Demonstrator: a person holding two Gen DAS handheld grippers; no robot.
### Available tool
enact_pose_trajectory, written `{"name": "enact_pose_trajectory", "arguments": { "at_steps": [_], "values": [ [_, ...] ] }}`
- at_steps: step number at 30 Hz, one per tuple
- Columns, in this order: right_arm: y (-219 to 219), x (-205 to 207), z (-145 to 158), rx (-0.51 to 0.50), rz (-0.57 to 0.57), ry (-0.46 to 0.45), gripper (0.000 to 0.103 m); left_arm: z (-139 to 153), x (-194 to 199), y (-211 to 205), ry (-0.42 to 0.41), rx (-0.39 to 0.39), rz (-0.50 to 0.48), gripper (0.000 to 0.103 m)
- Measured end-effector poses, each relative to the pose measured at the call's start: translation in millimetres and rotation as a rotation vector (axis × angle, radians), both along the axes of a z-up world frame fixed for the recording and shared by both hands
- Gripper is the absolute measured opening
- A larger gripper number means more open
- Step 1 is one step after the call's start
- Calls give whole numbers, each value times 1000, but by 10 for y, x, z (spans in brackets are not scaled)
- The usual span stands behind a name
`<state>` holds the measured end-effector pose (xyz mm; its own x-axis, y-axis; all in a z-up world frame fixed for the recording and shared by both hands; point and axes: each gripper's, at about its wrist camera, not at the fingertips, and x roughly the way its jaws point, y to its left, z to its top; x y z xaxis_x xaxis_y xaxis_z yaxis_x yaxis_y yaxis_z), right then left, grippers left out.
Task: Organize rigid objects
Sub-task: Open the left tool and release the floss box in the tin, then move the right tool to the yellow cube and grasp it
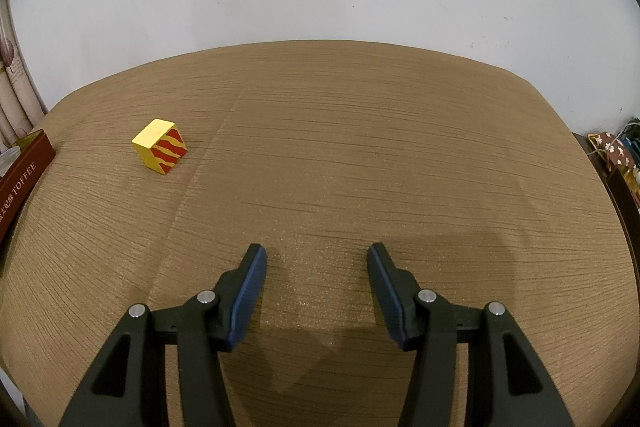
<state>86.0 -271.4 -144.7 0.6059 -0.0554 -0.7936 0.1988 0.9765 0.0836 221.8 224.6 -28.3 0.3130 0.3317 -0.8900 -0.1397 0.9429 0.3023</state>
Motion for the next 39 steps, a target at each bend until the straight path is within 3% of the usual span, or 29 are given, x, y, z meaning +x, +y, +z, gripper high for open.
{"name": "enact_pose_trajectory", "arguments": {
  "at_steps": [3,7,15,23,25,28,31,34,37,39],
  "values": [
    [11,5,-4,-1,1,0,54,79,-7,-49,-42,-8,1,59],
    [14,10,0,-2,2,1,54,182,-44,-29,-76,-80,-2,60],
    [20,14,11,-6,2,2,54,438,-455,-250,-203,-109,-11,61],
    [31,22,32,-13,5,4,54,599,-1052,-1273,-276,-184,-192,64],
    [35,25,31,-14,5,4,54,563,-1170,-1590,-271,-206,-247,71],
    [43,34,33,-21,6,6,54,415,-1284,-1966,-253,-229,-334,73],
    [52,43,43,-24,6,8,54,206,-1352,-2218,-249,-182,-372,73],
    [43,42,62,-20,8,6,54,44,-1324,-2257,-227,-258,-348,73],
    [34,38,65,-24,7,9,55,-97,-1267,-2238,-237,-228,-312,73],
    [39,34,77,-31,8,10,55,-190,-1211,-2198,-227,-251,-289,73]
  ]
}}
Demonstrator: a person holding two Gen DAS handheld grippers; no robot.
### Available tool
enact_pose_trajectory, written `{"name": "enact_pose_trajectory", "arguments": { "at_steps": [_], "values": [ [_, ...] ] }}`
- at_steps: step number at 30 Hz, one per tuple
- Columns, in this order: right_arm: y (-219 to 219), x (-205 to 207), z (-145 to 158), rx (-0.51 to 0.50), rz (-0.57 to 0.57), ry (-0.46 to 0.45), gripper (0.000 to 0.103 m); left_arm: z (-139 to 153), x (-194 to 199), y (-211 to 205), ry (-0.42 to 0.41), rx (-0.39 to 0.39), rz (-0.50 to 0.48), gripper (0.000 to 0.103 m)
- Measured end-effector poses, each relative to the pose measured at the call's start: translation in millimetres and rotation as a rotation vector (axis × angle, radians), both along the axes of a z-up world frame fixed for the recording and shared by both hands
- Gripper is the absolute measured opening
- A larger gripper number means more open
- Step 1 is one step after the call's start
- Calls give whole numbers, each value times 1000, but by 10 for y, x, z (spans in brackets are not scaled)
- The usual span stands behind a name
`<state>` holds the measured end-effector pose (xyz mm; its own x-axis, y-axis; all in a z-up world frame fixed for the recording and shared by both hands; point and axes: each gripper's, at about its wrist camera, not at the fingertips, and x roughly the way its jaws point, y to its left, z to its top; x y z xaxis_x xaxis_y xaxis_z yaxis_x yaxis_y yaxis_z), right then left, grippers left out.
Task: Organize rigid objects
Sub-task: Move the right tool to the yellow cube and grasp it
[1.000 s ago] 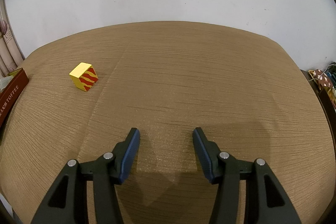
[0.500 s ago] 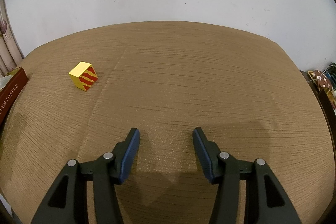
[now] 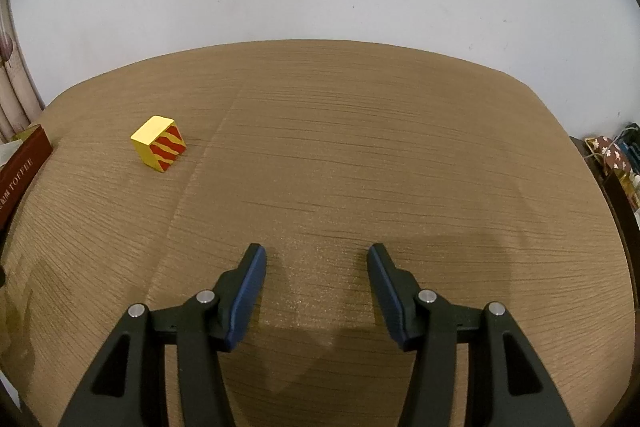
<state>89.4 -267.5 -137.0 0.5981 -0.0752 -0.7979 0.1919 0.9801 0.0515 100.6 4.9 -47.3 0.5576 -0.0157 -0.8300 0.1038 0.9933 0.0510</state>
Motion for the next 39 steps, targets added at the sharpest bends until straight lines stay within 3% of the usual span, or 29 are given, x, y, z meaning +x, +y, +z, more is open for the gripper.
{"name": "enact_pose_trajectory", "arguments": {
  "at_steps": [4,9,17,27,39],
  "values": [
    [39,8,19,-8,2,3,55,-183,125,110,34,5,59,73],
    [89,19,35,-10,2,4,55,-323,259,325,70,-66,124,73],
    [171,-34,126,35,-54,-46,55,-384,406,276,32,-36,54,85],
    [881,428,545,91,29,-100,55,-443,443,349,15,-57,26,92],
    [1222,1011,369,40,-16,-38,55,-476,465,323,14,-100,9,99]
  ]
}}
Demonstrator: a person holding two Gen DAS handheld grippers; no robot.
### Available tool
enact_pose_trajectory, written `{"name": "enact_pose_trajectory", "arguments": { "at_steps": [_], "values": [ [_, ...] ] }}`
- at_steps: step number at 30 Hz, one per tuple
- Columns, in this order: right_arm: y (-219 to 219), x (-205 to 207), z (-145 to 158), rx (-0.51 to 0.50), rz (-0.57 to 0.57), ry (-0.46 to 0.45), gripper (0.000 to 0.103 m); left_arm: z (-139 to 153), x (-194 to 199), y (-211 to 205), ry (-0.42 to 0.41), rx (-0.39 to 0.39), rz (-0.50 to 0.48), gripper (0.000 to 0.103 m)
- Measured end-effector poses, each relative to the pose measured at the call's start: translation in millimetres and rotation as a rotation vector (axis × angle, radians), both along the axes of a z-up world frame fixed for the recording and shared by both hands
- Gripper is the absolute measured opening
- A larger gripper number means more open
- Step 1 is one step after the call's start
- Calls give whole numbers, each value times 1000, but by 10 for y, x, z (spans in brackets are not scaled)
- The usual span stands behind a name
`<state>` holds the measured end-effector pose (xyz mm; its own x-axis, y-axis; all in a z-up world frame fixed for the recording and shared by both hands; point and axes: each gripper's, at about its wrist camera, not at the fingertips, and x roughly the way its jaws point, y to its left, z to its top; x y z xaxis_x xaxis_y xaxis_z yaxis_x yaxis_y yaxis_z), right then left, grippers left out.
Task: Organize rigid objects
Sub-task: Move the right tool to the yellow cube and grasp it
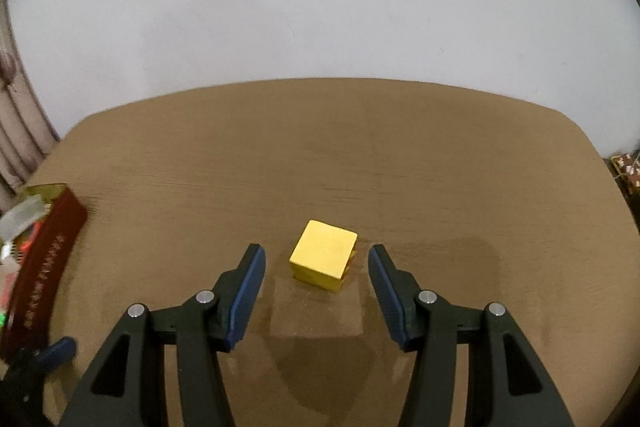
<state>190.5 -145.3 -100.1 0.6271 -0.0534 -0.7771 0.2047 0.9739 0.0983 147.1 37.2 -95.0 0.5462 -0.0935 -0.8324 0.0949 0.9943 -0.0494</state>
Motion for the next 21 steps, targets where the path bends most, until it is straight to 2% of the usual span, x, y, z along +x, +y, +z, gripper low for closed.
{"name": "enact_pose_trajectory", "arguments": {
  "at_steps": [5,12,18,20,21],
  "values": [
    [-3,148,-138,-26,-55,38,55,-18,28,16,3,-19,-8,102],
    [24,277,-281,-3,-63,54,55,-41,43,46,1,-28,-8,102],
    [164,351,-331,-36,-57,46,55,-28,47,55,0,-33,-5,102],
    [151,343,-333,-36,-60,44,51,-32,49,60,0,-33,-5,102],
    [150,352,-332,-43,-63,46,46,-29,48,58,0,-33,-5,102]
  ]
}}
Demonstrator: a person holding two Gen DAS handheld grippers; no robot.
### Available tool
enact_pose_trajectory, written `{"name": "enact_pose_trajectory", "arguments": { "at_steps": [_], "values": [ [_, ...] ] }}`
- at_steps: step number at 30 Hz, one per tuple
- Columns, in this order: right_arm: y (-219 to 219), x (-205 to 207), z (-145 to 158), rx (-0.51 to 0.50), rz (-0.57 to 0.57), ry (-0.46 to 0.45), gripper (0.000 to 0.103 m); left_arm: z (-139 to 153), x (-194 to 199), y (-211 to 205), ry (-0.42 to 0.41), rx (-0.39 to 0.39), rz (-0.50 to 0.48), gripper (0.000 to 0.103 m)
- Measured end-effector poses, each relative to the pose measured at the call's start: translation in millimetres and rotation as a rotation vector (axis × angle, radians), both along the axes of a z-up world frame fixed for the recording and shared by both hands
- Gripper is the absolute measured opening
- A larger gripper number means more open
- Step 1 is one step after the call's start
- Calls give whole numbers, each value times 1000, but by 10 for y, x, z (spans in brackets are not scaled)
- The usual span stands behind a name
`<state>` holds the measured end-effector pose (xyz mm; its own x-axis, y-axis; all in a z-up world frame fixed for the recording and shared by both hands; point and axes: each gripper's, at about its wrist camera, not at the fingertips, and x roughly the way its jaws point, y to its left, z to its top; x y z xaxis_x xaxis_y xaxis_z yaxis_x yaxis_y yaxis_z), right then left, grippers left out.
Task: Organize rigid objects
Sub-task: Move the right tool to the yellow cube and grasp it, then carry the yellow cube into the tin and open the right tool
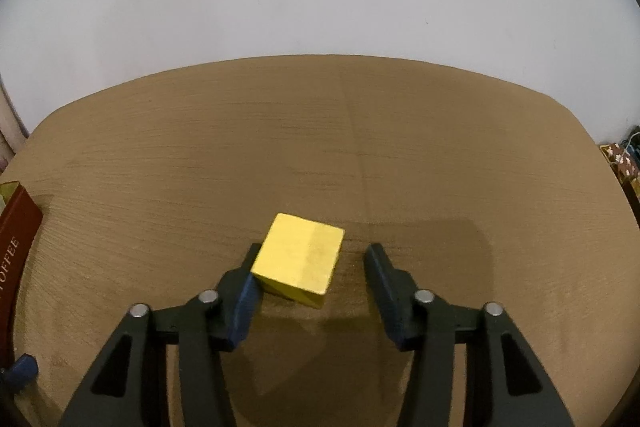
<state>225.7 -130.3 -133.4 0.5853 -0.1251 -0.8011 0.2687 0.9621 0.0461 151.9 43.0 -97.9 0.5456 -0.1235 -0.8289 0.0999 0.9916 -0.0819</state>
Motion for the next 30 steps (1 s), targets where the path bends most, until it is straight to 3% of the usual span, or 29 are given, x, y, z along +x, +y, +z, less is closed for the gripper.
{"name": "enact_pose_trajectory", "arguments": {
  "at_steps": [4,13,14,30],
  "values": [
    [-11,-54,5,3,-14,-7,30,0,-1,4,0,0,-1,102],
    [37,9,47,0,14,-7,30,-18,14,7,3,8,0,102],
    [-124,-30,18,1,18,-7,30,-27,14,9,3,9,-1,102],
    [-136,-549,164,18,97,7,30,-50,-134,19,4,-2,-6,102]
  ]
}}
